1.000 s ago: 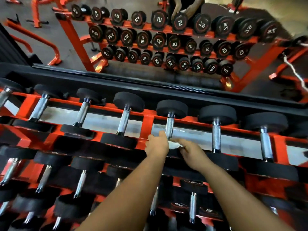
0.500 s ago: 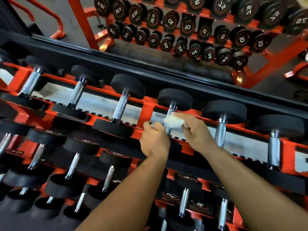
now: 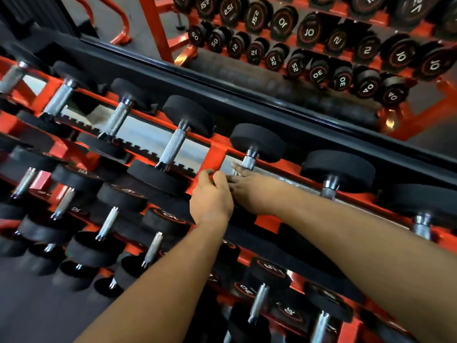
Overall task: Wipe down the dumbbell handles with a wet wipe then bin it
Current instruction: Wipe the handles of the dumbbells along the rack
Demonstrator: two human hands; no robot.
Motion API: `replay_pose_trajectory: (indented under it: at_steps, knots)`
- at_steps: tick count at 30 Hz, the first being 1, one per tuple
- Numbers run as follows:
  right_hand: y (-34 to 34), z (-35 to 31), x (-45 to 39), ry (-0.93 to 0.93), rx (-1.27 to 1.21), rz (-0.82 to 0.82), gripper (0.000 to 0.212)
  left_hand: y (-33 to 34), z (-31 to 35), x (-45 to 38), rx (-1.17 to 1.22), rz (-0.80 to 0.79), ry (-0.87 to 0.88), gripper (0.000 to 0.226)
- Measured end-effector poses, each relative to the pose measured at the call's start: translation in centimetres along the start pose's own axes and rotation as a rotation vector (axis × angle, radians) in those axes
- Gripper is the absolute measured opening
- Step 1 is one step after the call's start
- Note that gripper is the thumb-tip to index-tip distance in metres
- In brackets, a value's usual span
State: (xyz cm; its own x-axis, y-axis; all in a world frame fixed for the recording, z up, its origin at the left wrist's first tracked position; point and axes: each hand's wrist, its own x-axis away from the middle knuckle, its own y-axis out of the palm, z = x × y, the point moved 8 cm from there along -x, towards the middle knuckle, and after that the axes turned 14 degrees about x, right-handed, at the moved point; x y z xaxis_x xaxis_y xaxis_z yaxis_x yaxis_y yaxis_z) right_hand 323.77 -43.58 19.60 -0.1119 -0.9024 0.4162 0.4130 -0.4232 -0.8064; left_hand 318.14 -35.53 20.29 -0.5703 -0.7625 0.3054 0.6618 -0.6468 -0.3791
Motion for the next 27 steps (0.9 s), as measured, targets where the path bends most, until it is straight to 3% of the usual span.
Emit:
replay_pose_trajectory:
  at_steps: [2,5,8,9,12,13,19,21,25,27]
  knots:
    - [0.2,0.0,1.0,0.011,-0.026,0.004,0.051,-0.1,-0.1,0.0,0.001,0.004,-0.006,0.039]
    - [0.7,0.1,3.5,-0.016,-0.050,0.215,0.055,-0.2,-0.1,0.1,0.024,0.016,-0.007,0.036]
    - [0.0,0.3,2.5,-0.040,-0.024,0.289,0.047,-0.2,0.0,0.1,0.025,0.012,-0.014,0.038]
    - [-0.6,0.3,1.6,-0.052,-0.030,0.247,0.042,-0.1,0.0,0.1,0.031,0.013,-0.012,0.039]
    - [-1.7,0.5,-0.6,-0.035,0.118,-0.078,0.036,-0.2,0.1,0.1,0.049,0.019,-0.010,0.043]
    - [-1.9,0.5,-0.5,-0.030,0.151,-0.106,0.035,-0.1,0.1,0.0,0.048,0.021,-0.010,0.043]
    - [1.6,0.0,3.0,0.049,0.082,0.240,0.053,0.0,-0.2,-0.1,0.044,0.014,-0.010,0.042]
    - [1.0,-0.2,1.7,0.018,0.102,0.186,0.047,0.2,-0.1,-0.1,0.029,0.005,-0.006,0.043]
    - [-1.0,0.3,-2.2,-0.041,0.174,-0.120,0.027,0.1,-0.1,-0.3,0.024,0.003,-0.010,0.044]
    - [-0.9,0.4,-1.5,-0.037,0.128,-0.056,0.027,0.0,-0.3,-0.4,0.010,0.001,-0.016,0.043]
